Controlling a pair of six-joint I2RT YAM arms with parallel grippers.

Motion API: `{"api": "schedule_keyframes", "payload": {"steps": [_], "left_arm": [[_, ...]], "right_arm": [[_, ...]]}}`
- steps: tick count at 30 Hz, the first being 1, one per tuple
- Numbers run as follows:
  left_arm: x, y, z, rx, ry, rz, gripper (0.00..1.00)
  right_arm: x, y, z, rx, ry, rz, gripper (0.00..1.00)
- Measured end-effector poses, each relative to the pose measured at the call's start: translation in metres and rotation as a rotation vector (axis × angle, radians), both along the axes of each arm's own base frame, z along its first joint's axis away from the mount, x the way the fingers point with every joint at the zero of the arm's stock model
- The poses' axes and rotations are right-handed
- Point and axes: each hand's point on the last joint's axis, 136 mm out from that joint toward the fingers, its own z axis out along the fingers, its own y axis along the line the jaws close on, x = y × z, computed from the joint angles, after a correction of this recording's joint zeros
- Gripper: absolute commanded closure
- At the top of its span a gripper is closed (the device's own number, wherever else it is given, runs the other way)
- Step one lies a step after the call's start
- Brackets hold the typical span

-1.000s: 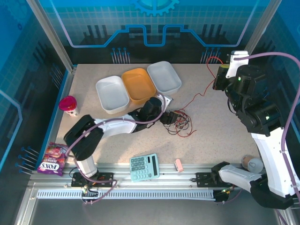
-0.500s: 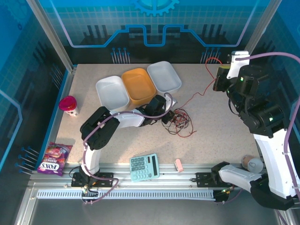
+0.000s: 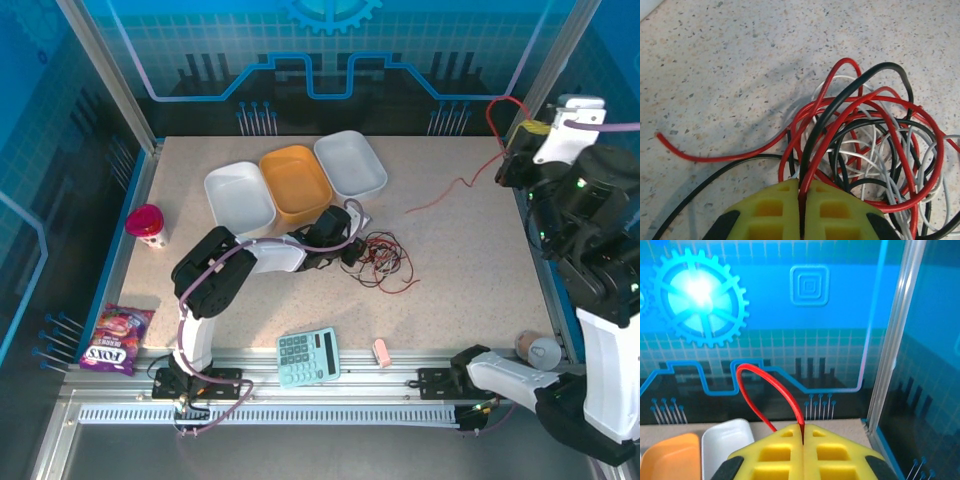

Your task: Untangle the cables

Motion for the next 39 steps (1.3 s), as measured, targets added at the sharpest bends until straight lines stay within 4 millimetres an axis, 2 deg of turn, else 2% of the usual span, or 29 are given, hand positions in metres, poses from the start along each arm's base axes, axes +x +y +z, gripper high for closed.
{"api": "schedule_keyframes", "payload": {"steps": [3, 5, 8, 11, 13, 16, 18, 22, 26, 29, 34, 39], "left_arm": [[0.001, 0.001, 0.0, -0.009, 0.009, 0.012, 1.0], [0.0, 0.0, 0.0, -0.019, 0.017, 0.017, 0.91], [-0.004, 0.0, 0.001, -0.042, 0.044, 0.023, 0.71], [-0.013, 0.005, 0.007, -0.066, 0.071, 0.032, 0.49], [-0.019, 0.008, 0.017, -0.086, 0.075, 0.037, 0.35], [-0.027, 0.016, 0.046, -0.132, 0.058, 0.057, 0.21], [-0.032, 0.023, 0.072, -0.17, 0.035, 0.078, 0.02], [-0.039, 0.041, 0.118, -0.226, -0.03, 0.135, 0.01], [-0.048, 0.071, 0.143, -0.227, -0.072, 0.232, 0.01], [-0.056, 0.095, 0.148, -0.215, -0.085, 0.31, 0.01], [-0.073, 0.131, 0.145, -0.208, -0.095, 0.41, 0.01], [-0.087, 0.157, 0.144, -0.197, -0.119, 0.467, 0.01]], "right_arm": [[-0.009, -0.004, 0.008, 0.007, -0.027, 0.0, 1.0], [-0.012, -0.004, 0.01, 0.01, -0.035, 0.007, 1.0], [-0.008, 0.0, 0.006, 0.006, -0.027, 0.025, 1.0], [0.008, 0.011, -0.004, -0.006, 0.003, 0.043, 1.0], [0.023, 0.02, -0.01, -0.013, 0.022, 0.059, 1.0], [0.05, 0.037, -0.017, -0.024, 0.039, 0.088, 1.0], [0.07, 0.05, -0.022, -0.028, 0.048, 0.111, 1.0], [0.104, 0.072, -0.027, -0.024, 0.044, 0.153, 1.0], [0.136, 0.094, -0.028, -0.014, 0.022, 0.188, 1.0], [0.161, 0.11, -0.025, -0.006, -0.013, 0.204, 1.0], [0.205, 0.137, -0.029, -0.023, -0.053, 0.217, 1.0], [0.252, 0.168, -0.048, -0.089, -0.057, 0.223, 1.0]]}}
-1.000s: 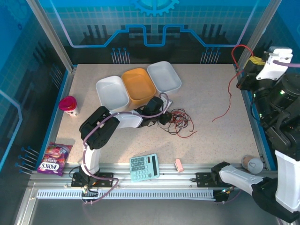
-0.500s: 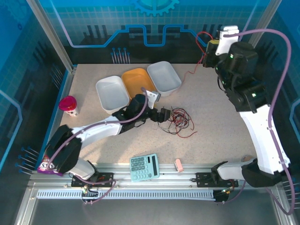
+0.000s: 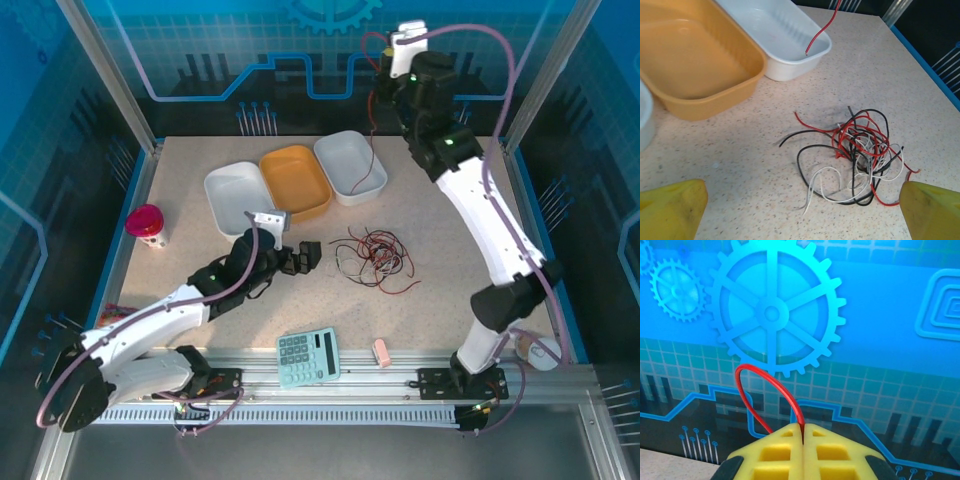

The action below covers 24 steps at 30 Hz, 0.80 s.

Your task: Untangle the cables

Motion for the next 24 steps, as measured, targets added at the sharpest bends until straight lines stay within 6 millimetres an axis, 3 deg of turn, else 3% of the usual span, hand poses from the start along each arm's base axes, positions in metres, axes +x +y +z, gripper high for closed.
{"api": "schedule_keyframes", "payload": {"steps": [5, 9, 17, 20, 24], "left_arm": [[-0.008, 0.016, 0.003, 0.004, -0.021, 0.033, 0.01], [-0.011, 0.022, 0.001, 0.012, -0.021, 0.049, 0.01], [-0.011, 0.027, -0.003, 0.016, -0.004, 0.074, 0.01], [-0.012, 0.03, -0.006, 0.024, 0.005, 0.084, 0.01], [-0.013, 0.032, -0.009, 0.036, 0.018, 0.088, 0.01]], "right_arm": [[0.04, 0.021, -0.028, -0.071, 0.021, -0.018, 1.0], [0.059, 0.028, -0.044, -0.107, 0.036, -0.033, 1.0], [0.07, 0.028, -0.074, -0.153, 0.096, -0.06, 1.0], [0.073, 0.027, -0.097, -0.173, 0.146, -0.071, 1.0], [0.075, 0.026, -0.144, -0.197, 0.258, -0.082, 1.0]]}}
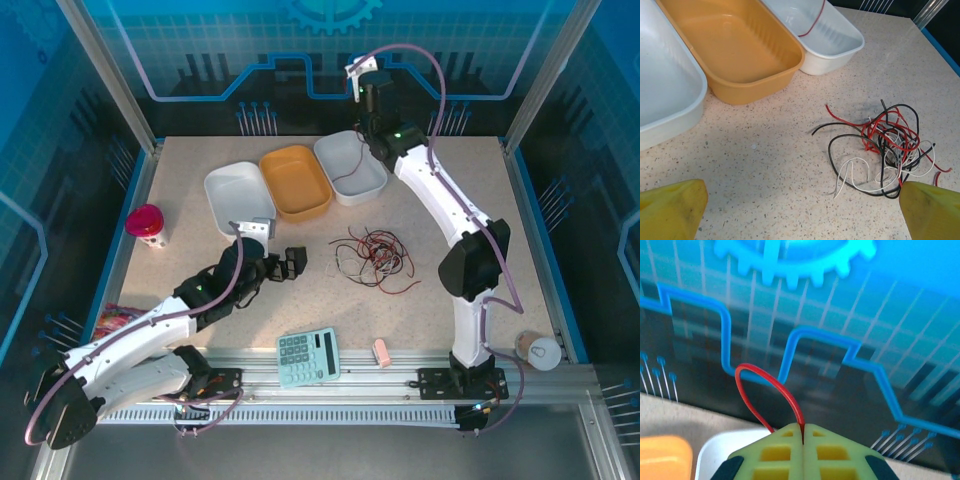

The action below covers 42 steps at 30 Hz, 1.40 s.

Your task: Untangle the cables

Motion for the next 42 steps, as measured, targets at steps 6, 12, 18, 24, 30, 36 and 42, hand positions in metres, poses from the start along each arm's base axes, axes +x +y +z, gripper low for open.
{"api": "schedule_keyframes", "payload": {"steps": [6, 12, 18, 24, 30, 36, 42], "left_arm": [[-0.002, 0.001, -0.003, -0.001, 0.017, 0.006, 0.01], [-0.004, 0.003, -0.008, -0.013, 0.044, 0.022, 0.01], [-0.007, 0.006, -0.017, -0.017, 0.078, 0.038, 0.01], [-0.009, 0.007, -0.017, -0.026, 0.086, 0.043, 0.01], [-0.01, 0.008, -0.019, -0.029, 0.099, 0.049, 0.01], [-0.011, 0.008, -0.021, -0.025, 0.105, 0.05, 0.01], [-0.011, 0.008, -0.021, -0.023, 0.104, 0.049, 0.01]], "right_arm": [[-0.009, -0.002, -0.052, 0.014, 0.164, -0.004, 1.0], [-0.011, 0.009, -0.094, 0.052, 0.308, 0.03, 1.0], [-0.014, 0.022, -0.153, 0.051, 0.473, 0.066, 1.0], [-0.016, 0.03, -0.18, 0.07, 0.558, 0.088, 1.0], [-0.004, 0.021, -0.192, 0.115, 0.595, 0.057, 1.0], [0.017, -0.005, -0.216, 0.152, 0.631, -0.03, 1.0], [0.037, -0.018, -0.238, 0.178, 0.635, -0.083, 1.0]]}}
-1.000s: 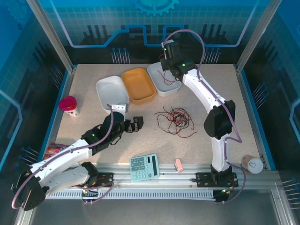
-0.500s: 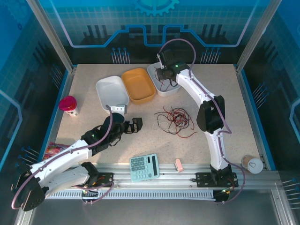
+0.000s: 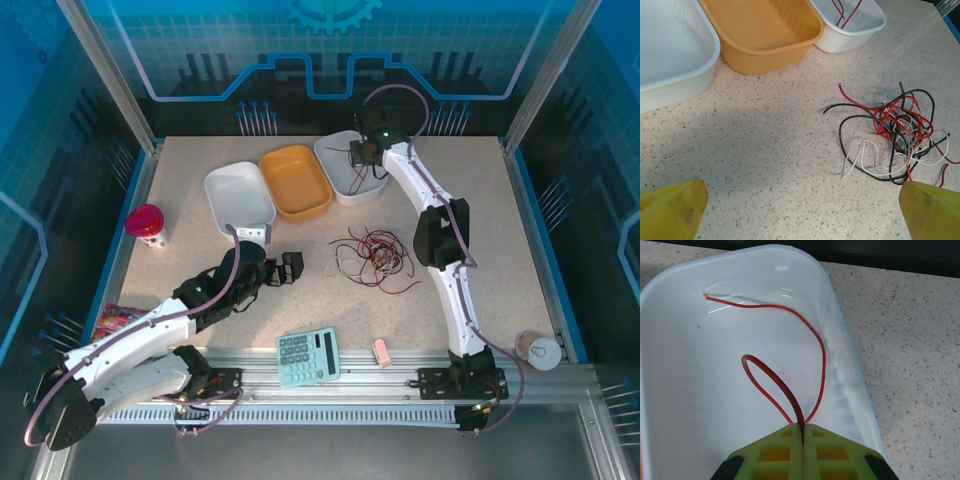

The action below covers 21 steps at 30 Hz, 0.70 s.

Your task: Untangle the cables

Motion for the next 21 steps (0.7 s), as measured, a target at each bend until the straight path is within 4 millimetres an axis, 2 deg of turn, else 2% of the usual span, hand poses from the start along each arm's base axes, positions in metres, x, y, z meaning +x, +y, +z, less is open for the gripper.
{"api": "schedule_keyframes", "payload": {"steps": [7, 13, 21], "left_arm": [[0.0, 0.0, 0.0, 0.0, -0.001, -0.001, 0.01], [0.0, 0.0, 0.0, -0.001, -0.001, -0.001, 0.01], [-0.001, -0.005, -0.005, -0.002, 0.022, -0.022, 0.01]], "right_arm": [[0.012, 0.008, -0.035, 0.031, 0.019, -0.009, 1.0], [0.01, 0.014, -0.062, 0.066, 0.067, -0.012, 1.0], [0.009, 0.017, -0.067, 0.092, 0.084, -0.006, 0.7]]}}
